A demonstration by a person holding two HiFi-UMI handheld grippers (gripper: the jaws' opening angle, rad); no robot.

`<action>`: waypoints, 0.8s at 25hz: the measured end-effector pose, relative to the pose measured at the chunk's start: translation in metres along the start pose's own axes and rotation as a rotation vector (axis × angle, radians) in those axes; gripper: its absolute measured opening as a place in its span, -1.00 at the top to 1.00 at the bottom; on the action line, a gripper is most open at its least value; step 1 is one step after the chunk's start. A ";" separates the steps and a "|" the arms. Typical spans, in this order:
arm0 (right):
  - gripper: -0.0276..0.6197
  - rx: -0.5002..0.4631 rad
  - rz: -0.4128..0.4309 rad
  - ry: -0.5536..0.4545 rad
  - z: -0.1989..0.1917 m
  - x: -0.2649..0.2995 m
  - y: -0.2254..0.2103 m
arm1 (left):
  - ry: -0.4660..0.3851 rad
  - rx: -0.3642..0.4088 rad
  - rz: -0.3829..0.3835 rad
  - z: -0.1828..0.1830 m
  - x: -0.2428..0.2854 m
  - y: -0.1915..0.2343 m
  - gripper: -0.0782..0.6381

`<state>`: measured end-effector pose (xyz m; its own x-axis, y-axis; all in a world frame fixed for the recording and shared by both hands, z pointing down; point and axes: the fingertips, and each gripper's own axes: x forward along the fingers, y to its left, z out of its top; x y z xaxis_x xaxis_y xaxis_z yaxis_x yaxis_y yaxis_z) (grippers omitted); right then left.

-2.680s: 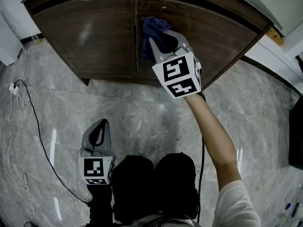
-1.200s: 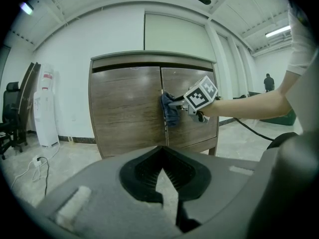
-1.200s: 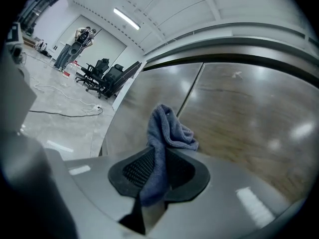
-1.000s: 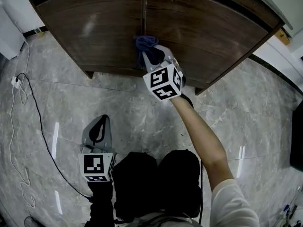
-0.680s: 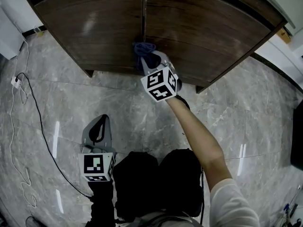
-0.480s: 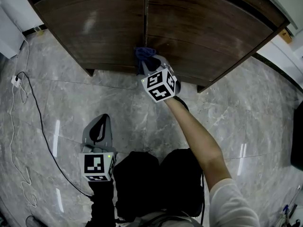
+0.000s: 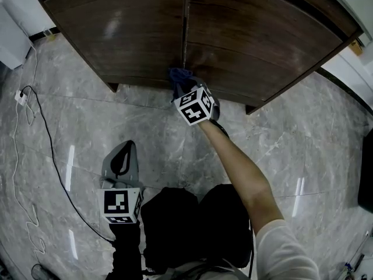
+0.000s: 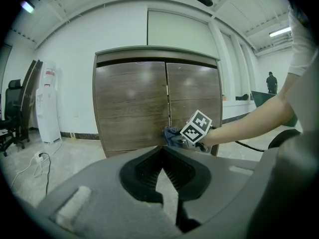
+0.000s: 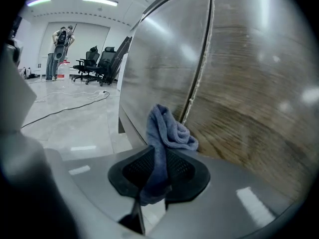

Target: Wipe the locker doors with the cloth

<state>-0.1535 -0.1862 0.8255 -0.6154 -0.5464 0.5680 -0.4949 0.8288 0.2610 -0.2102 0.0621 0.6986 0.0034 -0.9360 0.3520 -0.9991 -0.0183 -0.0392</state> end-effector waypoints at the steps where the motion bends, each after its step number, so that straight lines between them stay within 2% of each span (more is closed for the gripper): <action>1: 0.70 0.002 0.002 0.009 -0.003 0.003 0.001 | 0.002 -0.001 0.001 -0.001 0.000 0.001 0.78; 9: 0.70 0.033 0.022 0.015 0.006 0.002 0.005 | -0.007 0.001 0.007 0.001 -0.001 0.004 0.77; 20: 0.70 -0.006 -0.034 -0.155 0.097 -0.046 -0.018 | -0.016 -0.011 0.003 0.004 -0.004 0.002 0.78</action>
<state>-0.1762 -0.1876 0.7192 -0.6859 -0.5856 0.4320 -0.5137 0.8101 0.2825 -0.2121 0.0644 0.6935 0.0014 -0.9416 0.3367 -0.9995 -0.0122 -0.0299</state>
